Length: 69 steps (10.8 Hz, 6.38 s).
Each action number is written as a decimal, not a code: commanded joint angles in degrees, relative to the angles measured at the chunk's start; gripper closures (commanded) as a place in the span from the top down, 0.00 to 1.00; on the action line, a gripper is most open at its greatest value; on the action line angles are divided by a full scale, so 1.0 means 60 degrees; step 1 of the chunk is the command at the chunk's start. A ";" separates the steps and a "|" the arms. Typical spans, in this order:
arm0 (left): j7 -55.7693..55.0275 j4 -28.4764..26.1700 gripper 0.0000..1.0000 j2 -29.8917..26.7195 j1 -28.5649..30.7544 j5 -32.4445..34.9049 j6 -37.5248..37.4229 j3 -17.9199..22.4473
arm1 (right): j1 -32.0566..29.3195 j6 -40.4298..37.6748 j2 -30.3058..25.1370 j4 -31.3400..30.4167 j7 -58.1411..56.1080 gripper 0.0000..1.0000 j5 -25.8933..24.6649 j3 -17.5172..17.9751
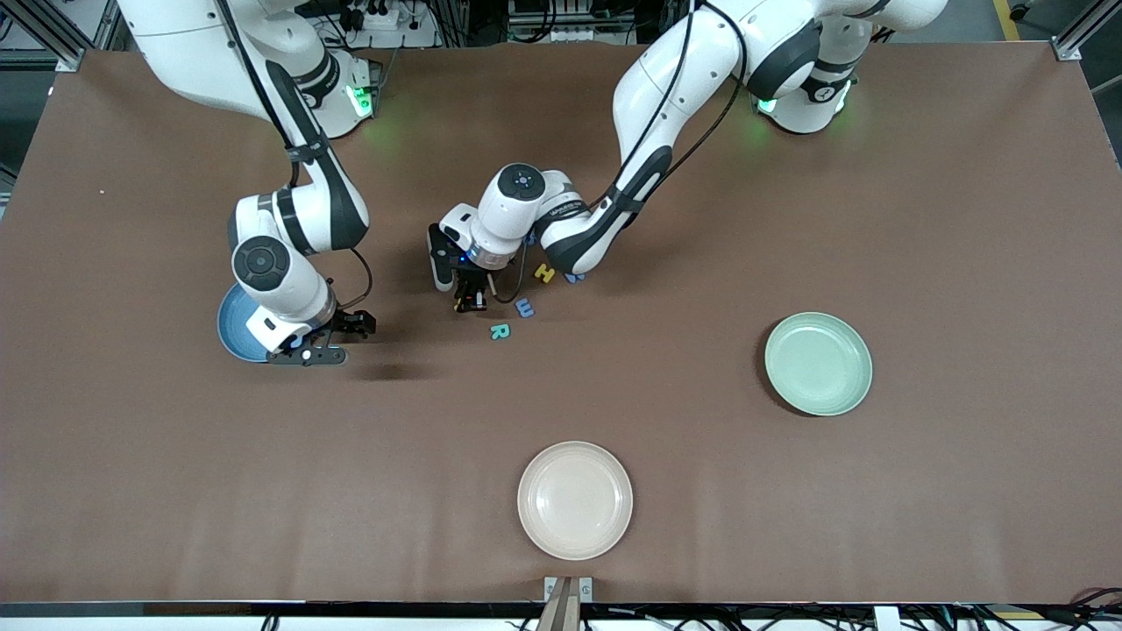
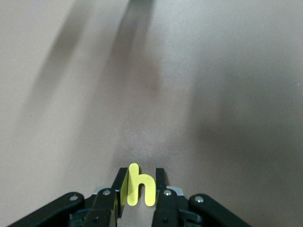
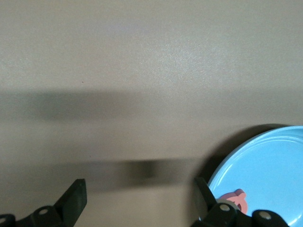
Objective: Sort uppercase to blue plate, lowercase to green plate
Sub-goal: 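Lower the left gripper onto the yellow letter h and grasp it, then carry the yellow h to the green plate while the right gripper reaches letters, then open the left gripper to drop the yellow h onto the green plate, then grasp the teal letter R with the right gripper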
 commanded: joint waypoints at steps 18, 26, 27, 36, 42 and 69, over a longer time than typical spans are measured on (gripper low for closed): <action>0.2963 -0.3222 0.16 -0.5937 0.5568 -0.1567 -0.8180 -0.0231 | 0.0738 -0.0359 -0.0352 0.0207 0.1379 1.00 0.0132 0.0227; 0.3263 -0.5484 0.19 -0.5768 0.8429 0.0808 -0.7627 -0.0260 | 0.2849 -0.1547 -0.0352 0.1218 0.3945 1.00 0.0117 0.0843; 0.3263 -0.5469 0.23 -0.5577 0.8751 0.0823 -0.7378 -0.0260 | 0.2981 -0.1459 -0.0352 0.1233 0.3959 1.00 0.0132 0.0988; 0.2912 -0.4343 1.00 -0.5456 0.8769 0.0662 -0.7506 -0.0289 | 0.3949 -0.1033 0.0512 0.1365 0.4590 1.00 0.0117 0.1180; 0.2550 -0.3201 1.00 -0.7272 0.8812 0.0168 -0.9363 -0.0772 | 0.3465 -0.0406 0.0571 0.1189 0.3755 1.00 0.0524 0.1180; -0.2728 -0.3316 1.00 -0.8842 0.8666 -0.1183 -1.0993 -0.0582 | 0.3202 0.1400 0.2651 0.2669 0.0693 0.78 0.2209 0.0696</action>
